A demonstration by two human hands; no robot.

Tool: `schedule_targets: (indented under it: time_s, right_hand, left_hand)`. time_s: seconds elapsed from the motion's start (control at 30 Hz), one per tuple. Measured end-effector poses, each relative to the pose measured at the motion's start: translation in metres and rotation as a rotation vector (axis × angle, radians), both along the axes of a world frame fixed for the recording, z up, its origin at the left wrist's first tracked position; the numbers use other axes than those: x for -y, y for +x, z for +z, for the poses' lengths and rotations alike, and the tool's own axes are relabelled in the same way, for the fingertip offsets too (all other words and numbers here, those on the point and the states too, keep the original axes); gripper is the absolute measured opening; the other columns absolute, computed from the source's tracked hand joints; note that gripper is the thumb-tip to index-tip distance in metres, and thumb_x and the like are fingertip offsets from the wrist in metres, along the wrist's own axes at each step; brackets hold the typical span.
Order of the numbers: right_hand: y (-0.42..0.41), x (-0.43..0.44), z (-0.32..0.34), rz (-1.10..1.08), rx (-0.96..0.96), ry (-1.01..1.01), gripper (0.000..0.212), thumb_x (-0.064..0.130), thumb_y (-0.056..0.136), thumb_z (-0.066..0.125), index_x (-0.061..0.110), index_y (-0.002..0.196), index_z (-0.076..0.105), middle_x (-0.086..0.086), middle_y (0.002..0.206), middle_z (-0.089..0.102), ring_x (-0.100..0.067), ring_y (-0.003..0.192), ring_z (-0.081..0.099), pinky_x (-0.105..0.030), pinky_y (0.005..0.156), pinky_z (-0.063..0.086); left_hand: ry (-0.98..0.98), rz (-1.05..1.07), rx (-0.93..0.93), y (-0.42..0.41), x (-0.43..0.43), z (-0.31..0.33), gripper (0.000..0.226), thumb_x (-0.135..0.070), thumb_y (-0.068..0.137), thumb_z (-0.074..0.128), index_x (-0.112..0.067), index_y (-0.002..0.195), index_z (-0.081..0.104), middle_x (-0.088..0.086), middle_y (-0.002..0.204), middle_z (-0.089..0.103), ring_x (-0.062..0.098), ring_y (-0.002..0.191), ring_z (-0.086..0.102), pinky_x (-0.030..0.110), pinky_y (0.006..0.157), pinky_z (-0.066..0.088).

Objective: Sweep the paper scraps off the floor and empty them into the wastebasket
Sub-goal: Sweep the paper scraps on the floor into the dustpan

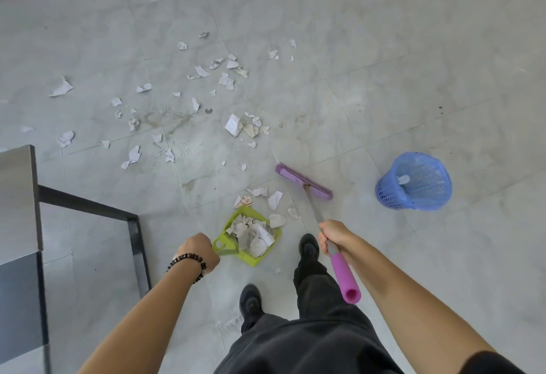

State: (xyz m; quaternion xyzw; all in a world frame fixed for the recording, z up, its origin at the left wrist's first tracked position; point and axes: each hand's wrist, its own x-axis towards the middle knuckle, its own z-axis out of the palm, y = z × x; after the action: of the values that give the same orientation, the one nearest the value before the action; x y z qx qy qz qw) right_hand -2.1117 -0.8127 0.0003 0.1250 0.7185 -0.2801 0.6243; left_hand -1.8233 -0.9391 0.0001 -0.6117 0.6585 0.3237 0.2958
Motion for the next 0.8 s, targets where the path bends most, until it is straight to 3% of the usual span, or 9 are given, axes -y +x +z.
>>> schedule_targets:
  time_s: [0.13, 0.27, 0.4, 0.5, 0.6, 0.73, 0.8]
  right_hand:
    - [0.045, -0.027, -0.001, 0.008, 0.097, 0.075, 0.024, 0.009, 0.094, 0.031, 0.01, 0.072, 0.042, -0.001, 0.047, 0.04, -0.009, 0.032, 0.037, -0.016, 0.033, 0.032]
    - [0.043, -0.048, 0.021, -0.077, 0.271, 0.099, 0.038, 0.015, 0.097, 0.041, 0.011, 0.058, 0.041, 0.003, 0.043, 0.04, -0.005, 0.027, 0.038, -0.013, 0.027, 0.032]
    - [0.004, -0.047, 0.052, -0.218, 0.379, 0.025, 0.027, 0.017, 0.099, 0.044, 0.009, 0.073, 0.044, 0.003, 0.048, 0.04, -0.003, 0.028, 0.04, -0.014, 0.024, 0.034]
    - [-0.014, -0.032, 0.074, -0.262, 0.439, -0.025, 0.027, 0.02, 0.099, 0.044, 0.012, 0.074, 0.043, 0.002, 0.046, 0.038, -0.004, 0.027, 0.041, -0.015, 0.023, 0.035]
    - [-0.013, -0.012, 0.084, -0.176, 0.382, -0.048, 0.031, 0.021, 0.1, 0.043, 0.012, 0.07, 0.043, 0.005, 0.046, 0.038, -0.002, 0.027, 0.04, -0.014, 0.024, 0.034]
    - [0.001, 0.023, 0.071, 0.119, 0.198, -0.008, 0.032, 0.025, 0.1, 0.04, 0.015, 0.07, 0.042, 0.008, 0.046, 0.038, 0.0, 0.028, 0.036, -0.013, 0.025, 0.031]
    - [0.011, 0.044, 0.061, 0.26, 0.12, 0.01, 0.032, 0.023, 0.099, 0.038, 0.016, 0.068, 0.039, 0.008, 0.043, 0.036, -0.002, 0.027, 0.035, -0.012, 0.027, 0.029]
  left_hand:
    - [-0.006, 0.0, -0.008, -0.005, 0.006, 0.0, 0.009, -0.008, 0.078, 0.053, -0.009, 0.076, 0.063, 0.005, 0.074, 0.062, 0.018, 0.059, 0.058, 0.021, 0.044, 0.041]
    - [-0.017, -0.024, -0.001, -0.011, 0.01, 0.001, 0.012, -0.008, 0.078, 0.055, -0.011, 0.066, 0.054, 0.003, 0.069, 0.058, 0.016, 0.054, 0.054, 0.02, 0.043, 0.04]
    - [-0.001, -0.014, -0.007, -0.007, 0.009, 0.005, 0.021, -0.008, 0.078, 0.055, -0.012, 0.06, 0.045, 0.001, 0.06, 0.047, 0.016, 0.049, 0.045, 0.018, 0.04, 0.033]
    - [-0.002, 0.009, -0.008, 0.004, 0.005, 0.011, 0.019, -0.009, 0.079, 0.055, -0.011, 0.061, 0.048, 0.002, 0.061, 0.051, 0.016, 0.049, 0.048, 0.018, 0.04, 0.035]
    - [-0.005, 0.062, -0.018, 0.017, -0.003, 0.014, 0.017, -0.01, 0.081, 0.052, -0.011, 0.064, 0.049, 0.002, 0.063, 0.052, 0.017, 0.052, 0.05, 0.019, 0.04, 0.035]
    - [0.01, 0.21, -0.043, 0.042, -0.014, 0.015, 0.008, -0.01, 0.078, 0.051, -0.008, 0.077, 0.06, 0.006, 0.069, 0.06, 0.019, 0.055, 0.055, 0.021, 0.043, 0.041]
    - [-0.001, 0.286, -0.052, 0.054, -0.017, 0.014, 0.016, -0.011, 0.077, 0.053, -0.007, 0.086, 0.065, 0.007, 0.074, 0.063, 0.02, 0.056, 0.058, 0.021, 0.043, 0.042]
